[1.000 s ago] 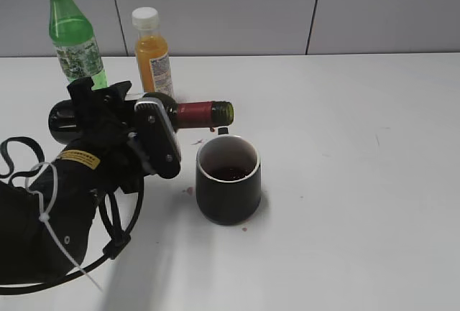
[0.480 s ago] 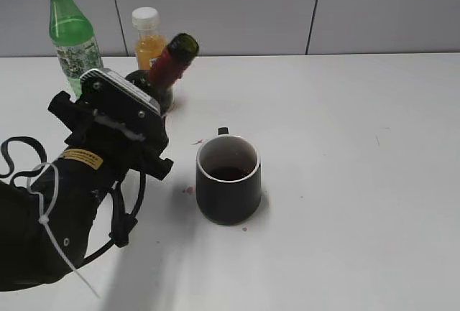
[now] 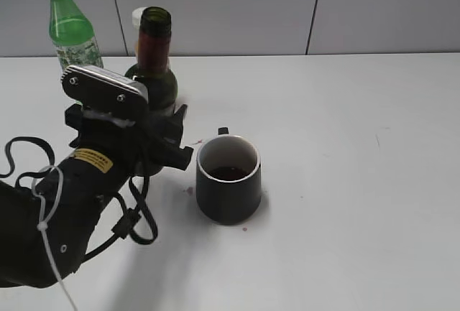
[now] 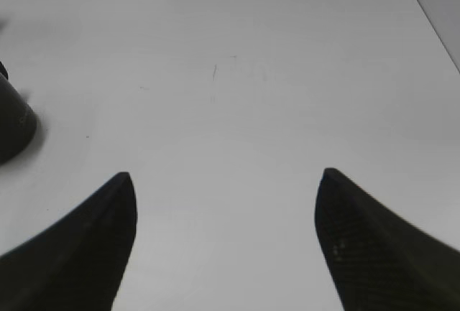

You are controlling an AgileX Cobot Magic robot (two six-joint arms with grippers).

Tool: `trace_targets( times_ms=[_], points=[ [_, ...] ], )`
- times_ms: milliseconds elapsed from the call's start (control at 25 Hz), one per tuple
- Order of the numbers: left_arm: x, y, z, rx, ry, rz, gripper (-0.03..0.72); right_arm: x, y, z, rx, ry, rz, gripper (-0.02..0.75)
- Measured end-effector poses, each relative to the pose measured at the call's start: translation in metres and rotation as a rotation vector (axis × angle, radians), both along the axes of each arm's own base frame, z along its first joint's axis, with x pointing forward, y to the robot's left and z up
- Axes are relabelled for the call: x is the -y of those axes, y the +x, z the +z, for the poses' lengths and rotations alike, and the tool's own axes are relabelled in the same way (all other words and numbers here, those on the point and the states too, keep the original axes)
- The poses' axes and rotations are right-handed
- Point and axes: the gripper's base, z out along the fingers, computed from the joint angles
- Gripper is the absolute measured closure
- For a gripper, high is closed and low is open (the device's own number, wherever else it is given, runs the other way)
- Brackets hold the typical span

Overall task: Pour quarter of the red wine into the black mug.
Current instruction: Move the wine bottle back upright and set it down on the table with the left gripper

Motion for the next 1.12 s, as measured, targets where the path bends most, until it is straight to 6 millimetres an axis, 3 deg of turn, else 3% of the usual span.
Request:
trace_targets(
  times_ms=[200,520,760,1120],
  points=[
    [0.005,-0.001,0.001,-0.011,-0.122,-0.039,0.15,0.0,0.0,0.0,0.0,0.0,0.0,0.152],
    [0.004,0.004,0.003,-0.005,-0.156,-0.093,0.15,0.0,0.0,0.0,0.0,0.0,0.0,0.152],
    [-0.023,0.022,0.001,-0.038,-0.289,-0.161,0.15,0.0,0.0,0.0,0.0,0.0,0.0,0.152],
    [-0.056,0.041,0.001,-0.077,-0.273,-0.436,0.15,0.0,0.0,0.0,0.0,0.0,0.0,0.152]
  ],
)
